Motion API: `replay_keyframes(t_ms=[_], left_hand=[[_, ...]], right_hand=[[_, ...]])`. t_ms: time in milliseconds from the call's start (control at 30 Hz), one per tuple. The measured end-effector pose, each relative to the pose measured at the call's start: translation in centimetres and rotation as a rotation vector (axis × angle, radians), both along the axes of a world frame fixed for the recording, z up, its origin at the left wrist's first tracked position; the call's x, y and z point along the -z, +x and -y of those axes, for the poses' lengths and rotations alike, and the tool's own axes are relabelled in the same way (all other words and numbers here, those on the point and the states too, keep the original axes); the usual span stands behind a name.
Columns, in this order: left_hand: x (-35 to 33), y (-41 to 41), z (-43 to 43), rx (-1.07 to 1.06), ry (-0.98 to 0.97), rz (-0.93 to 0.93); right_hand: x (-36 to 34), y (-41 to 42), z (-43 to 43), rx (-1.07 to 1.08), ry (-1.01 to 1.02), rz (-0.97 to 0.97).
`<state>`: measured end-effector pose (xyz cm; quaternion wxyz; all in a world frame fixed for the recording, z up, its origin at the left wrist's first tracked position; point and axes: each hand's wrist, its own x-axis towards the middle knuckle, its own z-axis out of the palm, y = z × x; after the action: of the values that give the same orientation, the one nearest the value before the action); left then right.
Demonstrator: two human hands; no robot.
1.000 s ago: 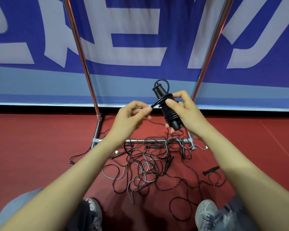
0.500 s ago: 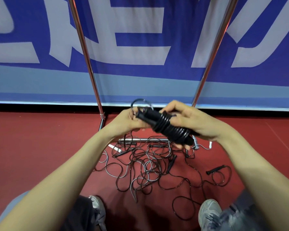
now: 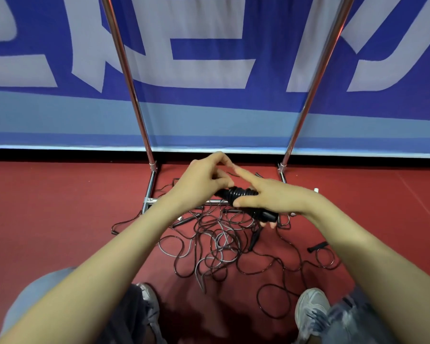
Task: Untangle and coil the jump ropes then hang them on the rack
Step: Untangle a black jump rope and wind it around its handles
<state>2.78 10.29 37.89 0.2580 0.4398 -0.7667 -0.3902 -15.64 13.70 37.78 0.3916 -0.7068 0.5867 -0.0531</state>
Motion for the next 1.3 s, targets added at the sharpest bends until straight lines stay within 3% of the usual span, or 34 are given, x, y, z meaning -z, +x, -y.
replay_keyframes(t_ms=[233,400,567,700,900,1067,1200,1300], left_hand=[[0.1,-0.2,-0.5,-0.193,-0.106,-0.263],[-0.1,0.0,-0.2,-0.306,0.176,-0.513],[-0.5,0.3,-0.3,-0.197,0.362,-0.64],[-0.7,1.2,0.1,-0.1,0.515,-0.579],[-1.5,2.7,0.7,0.062,0.479,-0.681],[-0.9,3.0,1.1,0.149,0.462,-0.462],[-0.7,3.1,1.8,0.232,0.275,-0.191],[-0.8,3.4,2.4,0.266,0.353,-0.074]], right_hand=[[0.1,-0.2,0.5,0.227,-0.297,0.19],[-0.4,-0.7,0.5,0.321,-0.326,0.385],[-0.8,-0.6,0.4,0.361,-0.277,0.624],[-2.0,-1.0,0.1,0.315,-0.226,0.794],[-3.6,-1.5,-0.8,0.227,-0.089,1.044],[-3.9,-1.8,-1.2,0.01,0.111,1.084],[-3.7,-1.5,-2.1,-0.102,0.24,0.873],[-2.9,-0.7,-1.8,-0.164,0.265,0.611]])
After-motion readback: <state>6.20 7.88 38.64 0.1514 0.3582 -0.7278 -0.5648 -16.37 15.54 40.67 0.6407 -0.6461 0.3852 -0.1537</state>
